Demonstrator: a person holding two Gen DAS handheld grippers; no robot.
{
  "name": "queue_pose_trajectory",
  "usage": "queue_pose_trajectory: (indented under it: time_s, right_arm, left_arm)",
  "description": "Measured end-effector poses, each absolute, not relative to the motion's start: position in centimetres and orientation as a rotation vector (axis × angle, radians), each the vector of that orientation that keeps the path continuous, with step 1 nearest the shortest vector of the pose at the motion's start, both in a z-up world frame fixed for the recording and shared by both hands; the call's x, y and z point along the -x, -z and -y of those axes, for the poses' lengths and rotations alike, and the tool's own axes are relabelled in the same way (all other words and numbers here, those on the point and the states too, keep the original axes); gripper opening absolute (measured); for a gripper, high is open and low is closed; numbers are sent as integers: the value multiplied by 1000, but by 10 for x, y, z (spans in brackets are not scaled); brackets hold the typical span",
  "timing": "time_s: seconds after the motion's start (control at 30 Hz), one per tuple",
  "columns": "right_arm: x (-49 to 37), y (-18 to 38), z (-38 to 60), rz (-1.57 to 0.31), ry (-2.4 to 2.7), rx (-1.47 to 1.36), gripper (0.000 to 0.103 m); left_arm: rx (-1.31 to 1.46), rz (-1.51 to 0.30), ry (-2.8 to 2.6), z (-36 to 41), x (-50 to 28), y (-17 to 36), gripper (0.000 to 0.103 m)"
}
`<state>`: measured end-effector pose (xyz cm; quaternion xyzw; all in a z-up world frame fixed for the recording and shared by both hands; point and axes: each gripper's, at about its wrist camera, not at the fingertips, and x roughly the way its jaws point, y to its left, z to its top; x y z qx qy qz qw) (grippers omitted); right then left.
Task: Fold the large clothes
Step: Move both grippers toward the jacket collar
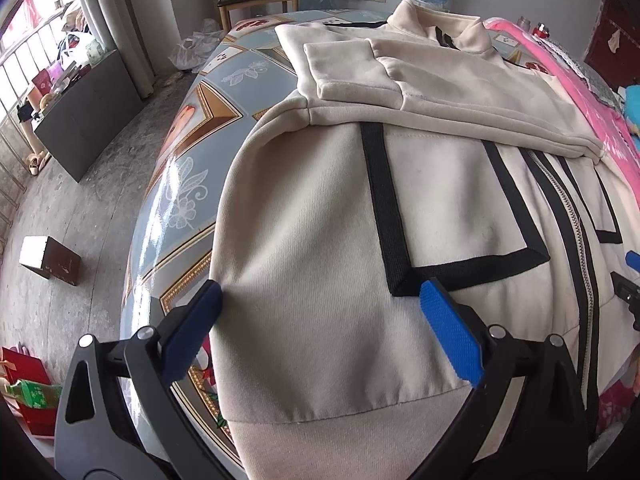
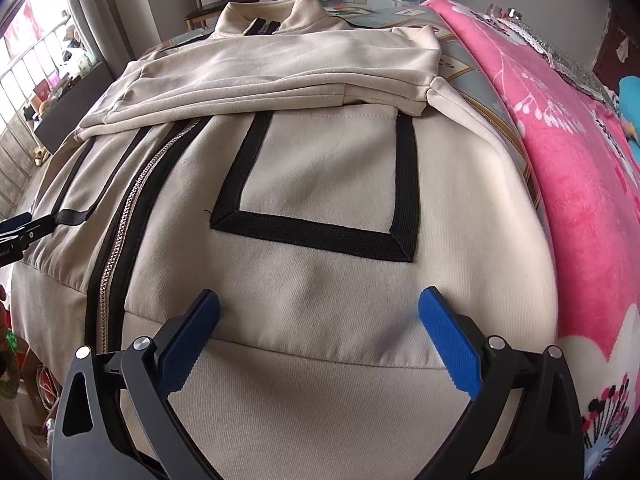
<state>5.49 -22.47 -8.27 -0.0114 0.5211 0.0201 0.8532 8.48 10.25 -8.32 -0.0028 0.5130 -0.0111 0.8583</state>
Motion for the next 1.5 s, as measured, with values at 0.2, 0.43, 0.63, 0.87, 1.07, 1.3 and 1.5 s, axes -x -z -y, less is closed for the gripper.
queue_pose_trajectory:
  time_s: [0.2, 0.43, 0.63, 0.87, 1.07, 1.3, 1.5]
  right_arm:
    - [-60, 79, 223, -1144, -58, 34, 97]
    - [-68, 39, 233, -1073, -71, 40, 97]
    - [-109, -10, 240, -987, -147, 30, 97]
    - [-217, -66, 242, -902, -259, -9, 97]
    - [-359, -47, 241, -1014, -221, -91, 97]
    - [-472, 13, 223, -1162, -141, -85, 97]
    - [-502, 49, 224, -1234, -66, -65, 91]
  left_arm:
    - [-37, -1078, 38, -101, -82, 77, 96]
    - [-86, -971, 45, -107, -85, 27, 96]
    - [-59, -885, 99, -106, -129, -24, 96]
    - [-2, -808, 121, -87, -235, -73, 96]
    - [-81, -872, 110, -30, -366, -48, 96]
    - [-24, -1029, 123, 18, -469, 4, 96]
    - [-69, -1080, 16, 30, -506, 37, 94]
